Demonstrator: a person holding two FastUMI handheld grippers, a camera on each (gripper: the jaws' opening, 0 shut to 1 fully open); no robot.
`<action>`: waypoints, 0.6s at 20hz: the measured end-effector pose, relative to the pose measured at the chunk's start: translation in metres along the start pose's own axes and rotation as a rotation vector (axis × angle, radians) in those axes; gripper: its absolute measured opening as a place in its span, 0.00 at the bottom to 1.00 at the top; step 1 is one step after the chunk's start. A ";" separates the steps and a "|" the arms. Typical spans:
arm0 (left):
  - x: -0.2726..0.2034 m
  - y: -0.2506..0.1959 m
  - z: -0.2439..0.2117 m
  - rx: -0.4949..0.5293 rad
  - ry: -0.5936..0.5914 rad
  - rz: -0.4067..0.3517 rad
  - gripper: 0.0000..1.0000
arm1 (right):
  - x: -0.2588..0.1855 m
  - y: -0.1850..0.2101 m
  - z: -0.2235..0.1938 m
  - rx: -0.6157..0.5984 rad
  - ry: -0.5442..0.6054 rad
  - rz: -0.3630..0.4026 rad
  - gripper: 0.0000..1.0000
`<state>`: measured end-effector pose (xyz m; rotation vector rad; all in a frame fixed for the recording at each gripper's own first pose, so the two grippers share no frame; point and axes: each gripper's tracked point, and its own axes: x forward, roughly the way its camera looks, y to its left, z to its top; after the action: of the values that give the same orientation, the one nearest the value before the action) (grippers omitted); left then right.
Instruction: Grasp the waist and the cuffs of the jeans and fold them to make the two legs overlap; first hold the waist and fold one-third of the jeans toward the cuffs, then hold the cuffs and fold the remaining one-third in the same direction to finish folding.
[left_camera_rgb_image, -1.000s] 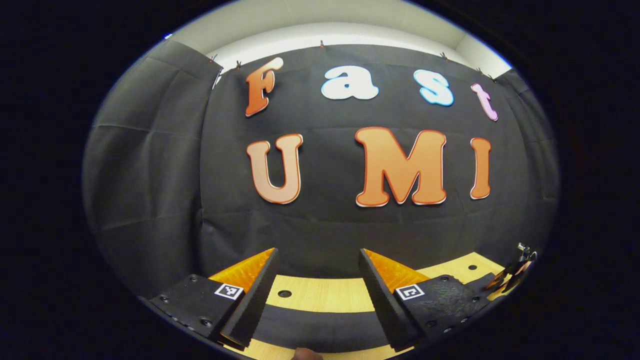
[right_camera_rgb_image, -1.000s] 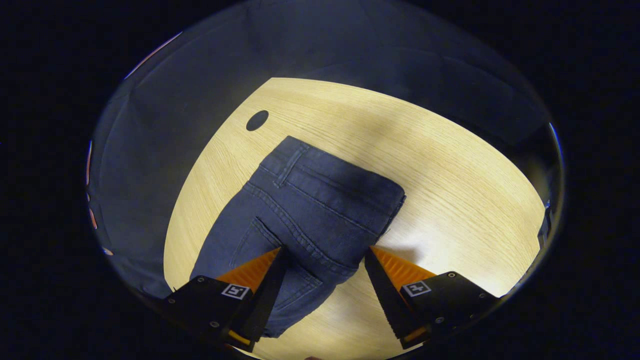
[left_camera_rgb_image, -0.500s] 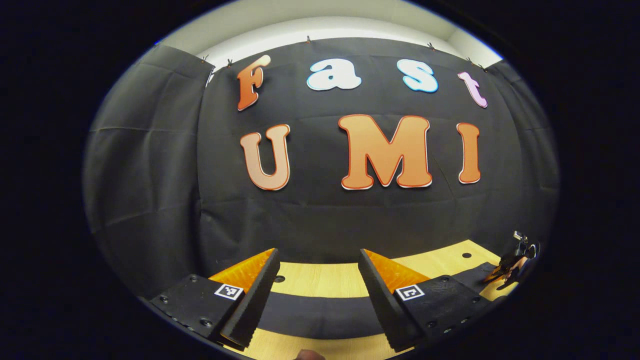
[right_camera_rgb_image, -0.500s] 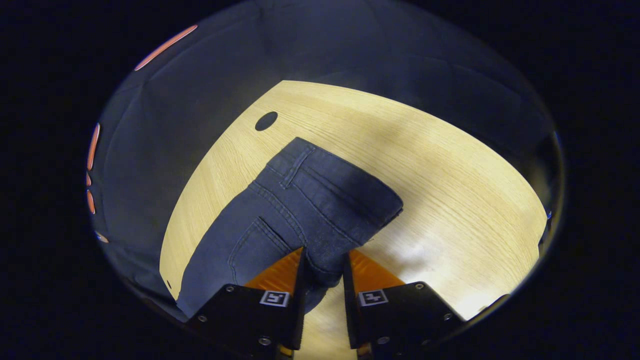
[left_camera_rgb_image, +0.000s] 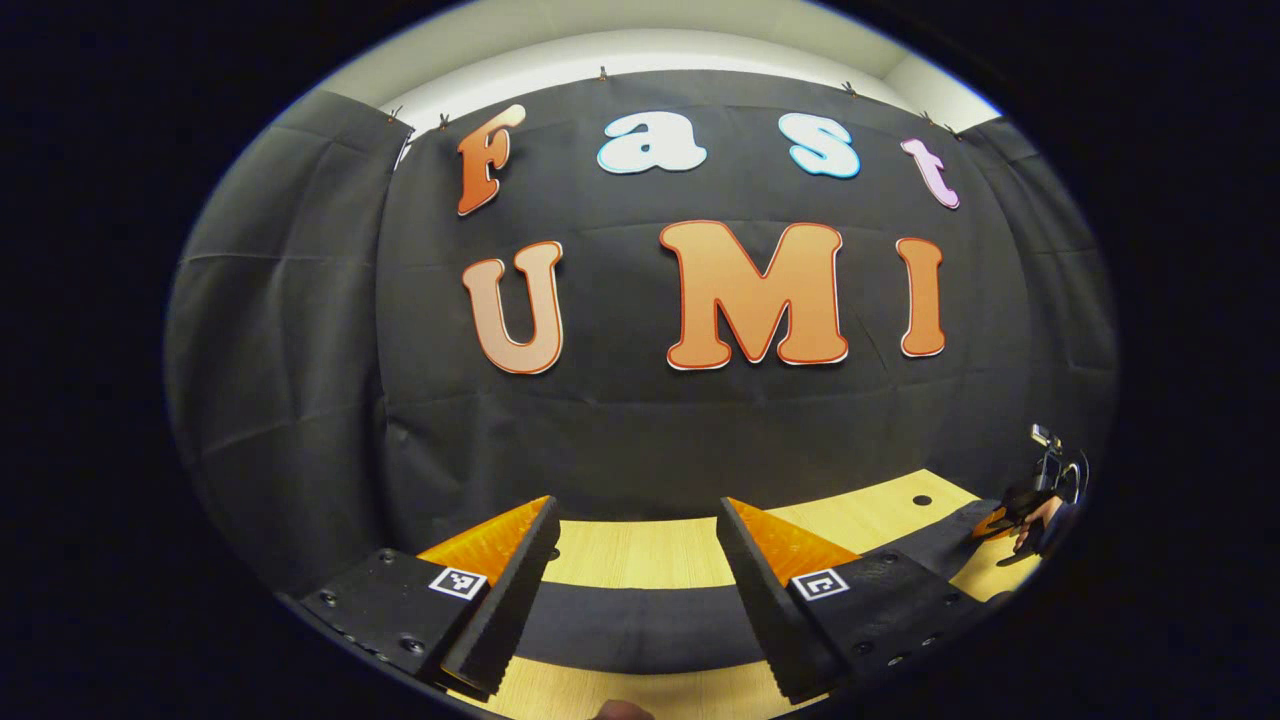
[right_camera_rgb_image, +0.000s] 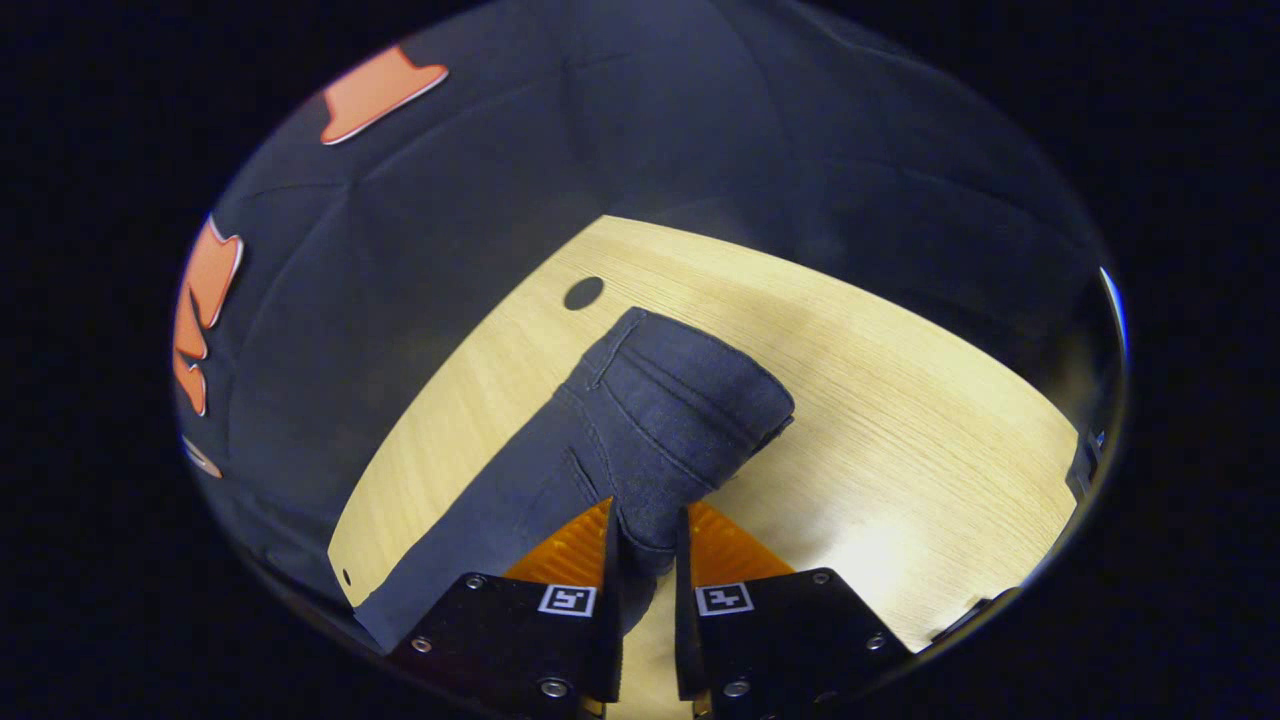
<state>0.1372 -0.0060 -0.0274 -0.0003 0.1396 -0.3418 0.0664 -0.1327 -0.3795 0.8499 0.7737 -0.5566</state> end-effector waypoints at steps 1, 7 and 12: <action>0.001 0.003 0.000 -0.004 -0.001 -0.009 0.95 | -0.005 0.002 0.001 -0.027 -0.015 -0.002 0.22; 0.008 0.037 -0.003 -0.025 -0.004 -0.027 0.95 | -0.023 0.027 0.013 -0.156 -0.116 0.038 0.22; 0.011 0.060 -0.011 -0.042 0.012 -0.036 0.95 | -0.048 0.060 0.014 -0.332 -0.183 0.103 0.22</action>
<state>0.1662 0.0474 -0.0410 -0.0427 0.1590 -0.3752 0.0844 -0.1051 -0.3089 0.5205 0.6289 -0.3939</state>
